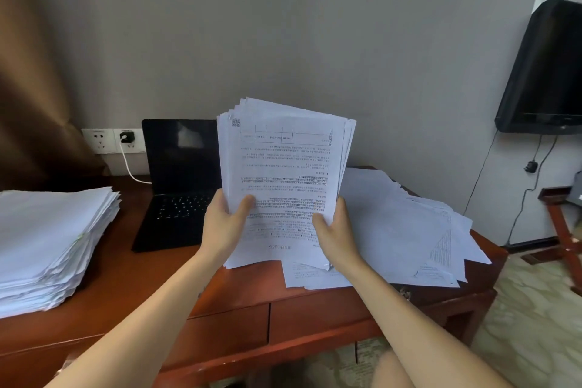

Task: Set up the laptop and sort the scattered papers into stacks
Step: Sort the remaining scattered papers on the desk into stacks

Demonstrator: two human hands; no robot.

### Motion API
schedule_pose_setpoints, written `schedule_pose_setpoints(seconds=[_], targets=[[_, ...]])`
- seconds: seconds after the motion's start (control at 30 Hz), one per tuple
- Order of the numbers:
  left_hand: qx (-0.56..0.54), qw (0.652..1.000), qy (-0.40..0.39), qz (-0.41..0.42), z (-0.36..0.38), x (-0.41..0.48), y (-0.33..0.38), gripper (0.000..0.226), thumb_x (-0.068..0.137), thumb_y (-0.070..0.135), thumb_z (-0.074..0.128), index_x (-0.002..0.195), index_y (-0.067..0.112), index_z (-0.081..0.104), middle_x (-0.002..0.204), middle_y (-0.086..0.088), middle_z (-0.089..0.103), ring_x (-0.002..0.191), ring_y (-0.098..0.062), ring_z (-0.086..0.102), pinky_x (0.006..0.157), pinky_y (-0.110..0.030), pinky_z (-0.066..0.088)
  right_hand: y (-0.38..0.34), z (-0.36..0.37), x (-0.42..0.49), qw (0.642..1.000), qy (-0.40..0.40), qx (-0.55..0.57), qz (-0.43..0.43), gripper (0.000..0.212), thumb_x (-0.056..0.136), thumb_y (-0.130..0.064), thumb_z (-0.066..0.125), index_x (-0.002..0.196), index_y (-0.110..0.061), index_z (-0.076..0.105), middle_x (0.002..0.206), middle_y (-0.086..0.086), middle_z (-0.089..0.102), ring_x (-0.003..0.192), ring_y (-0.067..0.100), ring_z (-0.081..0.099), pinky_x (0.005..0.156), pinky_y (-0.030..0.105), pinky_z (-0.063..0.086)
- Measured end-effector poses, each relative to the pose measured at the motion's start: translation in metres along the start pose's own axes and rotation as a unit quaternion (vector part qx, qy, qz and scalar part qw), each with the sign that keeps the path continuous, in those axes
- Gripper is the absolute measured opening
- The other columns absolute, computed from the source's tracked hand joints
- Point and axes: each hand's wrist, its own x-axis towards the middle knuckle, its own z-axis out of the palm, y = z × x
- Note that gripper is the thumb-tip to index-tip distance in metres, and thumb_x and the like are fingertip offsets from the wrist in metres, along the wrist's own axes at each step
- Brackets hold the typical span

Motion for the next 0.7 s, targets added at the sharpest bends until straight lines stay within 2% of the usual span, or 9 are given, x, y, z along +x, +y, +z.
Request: schedule_pose_setpoints(seconds=[0.1, 0.17, 0.27, 0.37, 0.47, 0.6, 0.7], targets=[[0.017, 0.999, -0.033, -0.02, -0.006, -0.001, -0.012, 0.032, 0.096, 0.039, 0.072, 0.124, 0.032, 0.059, 0.118, 0.017, 0.068, 0.107, -0.002, 0.065, 0.086, -0.028, 0.055, 0.014, 0.001, -0.002, 1.0, -0.006, 0.004, 0.014, 0.022, 0.1, -0.01, 0.051, 0.118, -0.022, 0.051, 0.112, -0.013, 0.066, 0.097, -0.004, 0.064, 0.079, 0.02, 0.051], [0.034, 0.998, -0.047, -0.016, -0.008, 0.002, -0.018, 0.031, 0.098, 0.035, 0.072, 0.126, 0.032, 0.059, 0.119, 0.016, 0.069, 0.108, -0.003, 0.066, 0.086, -0.028, 0.055, 0.016, 0.001, 0.003, 1.0, -0.005, 0.006, 0.016, 0.022, 0.1, -0.011, 0.051, 0.119, -0.022, 0.053, 0.112, -0.013, 0.068, 0.1, 0.0, 0.064, 0.081, 0.02, 0.052], [0.074, 0.997, -0.034, -0.004, -0.007, 0.009, -0.025, 0.025, 0.1, 0.027, 0.069, 0.123, 0.032, 0.061, 0.116, 0.015, 0.07, 0.106, -0.007, 0.068, 0.088, -0.033, 0.057, 0.017, -0.002, 0.015, 0.999, -0.042, 0.002, 0.026, 0.025, 0.1, -0.008, 0.053, 0.121, -0.021, 0.058, 0.113, -0.013, 0.069, 0.099, -0.002, 0.065, 0.079, 0.017, 0.052], [0.128, 0.991, -0.032, -0.006, -0.001, 0.016, -0.034, 0.021, 0.098, 0.031, 0.067, 0.119, 0.031, 0.063, 0.108, 0.015, 0.071, 0.1, -0.013, 0.069, 0.086, -0.045, 0.059, 0.026, -0.01, 0.024, 0.995, -0.089, -0.003, 0.039, 0.028, 0.101, -0.008, 0.055, 0.128, -0.016, 0.058, 0.118, -0.012, 0.068, 0.104, -0.005, 0.065, 0.086, 0.015, 0.052], [0.132, 0.991, -0.02, -0.022, 0.012, 0.024, -0.042, 0.016, 0.099, 0.026, 0.066, 0.114, 0.028, 0.064, 0.104, 0.013, 0.071, 0.097, -0.013, 0.069, 0.085, -0.047, 0.058, 0.041, -0.02, 0.038, 0.993, -0.097, -0.002, 0.072, 0.028, 0.101, -0.01, 0.057, 0.128, -0.016, 0.06, 0.119, -0.006, 0.071, 0.107, 0.006, 0.069, 0.091, 0.025, 0.056], [0.093, 0.995, -0.013, -0.045, 0.031, 0.041, -0.049, 0.018, 0.1, 0.017, 0.065, 0.112, 0.029, 0.062, 0.104, 0.016, 0.069, 0.098, -0.008, 0.067, 0.082, -0.036, 0.053, 0.06, -0.046, 0.066, 0.991, -0.045, -0.022, 0.123, 0.028, 0.099, -0.003, 0.052, 0.123, -0.014, 0.06, 0.107, 0.009, 0.072, 0.095, 0.023, 0.071, 0.088, 0.034, 0.058], [0.073, 0.995, -0.017, -0.059, 0.046, 0.054, -0.055, 0.018, 0.1, 0.015, 0.065, 0.112, 0.028, 0.061, 0.104, 0.014, 0.069, 0.096, -0.006, 0.066, 0.077, -0.03, 0.051, 0.072, -0.082, 0.084, 0.99, -0.005, -0.029, 0.14, 0.03, 0.097, 0.009, 0.043, 0.119, -0.004, 0.059, 0.098, 0.017, 0.066, 0.078, 0.026, 0.064, 0.071, 0.023, 0.058]])
